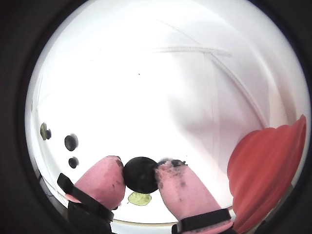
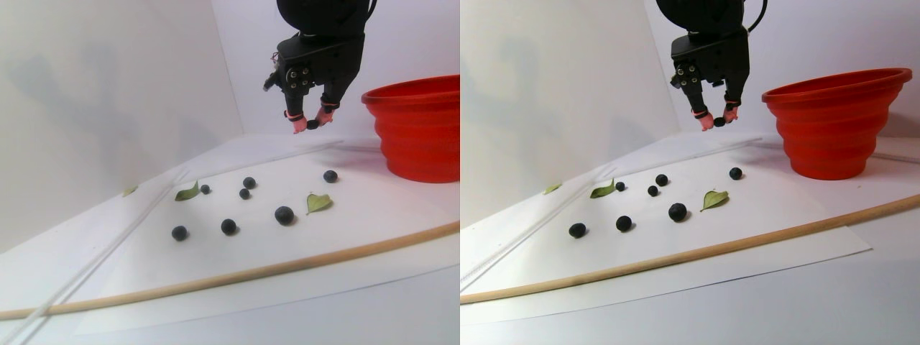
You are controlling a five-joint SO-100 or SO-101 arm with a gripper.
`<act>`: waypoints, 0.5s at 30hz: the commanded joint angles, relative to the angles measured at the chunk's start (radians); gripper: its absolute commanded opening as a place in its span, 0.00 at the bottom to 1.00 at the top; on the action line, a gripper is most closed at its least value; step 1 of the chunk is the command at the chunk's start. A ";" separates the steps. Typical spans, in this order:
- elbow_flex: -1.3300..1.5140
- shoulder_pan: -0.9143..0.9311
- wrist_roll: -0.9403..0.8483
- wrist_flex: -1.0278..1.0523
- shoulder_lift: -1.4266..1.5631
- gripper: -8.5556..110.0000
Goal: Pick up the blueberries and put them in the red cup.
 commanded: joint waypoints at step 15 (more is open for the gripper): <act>0.017 0.043 -0.025 0.092 0.262 0.17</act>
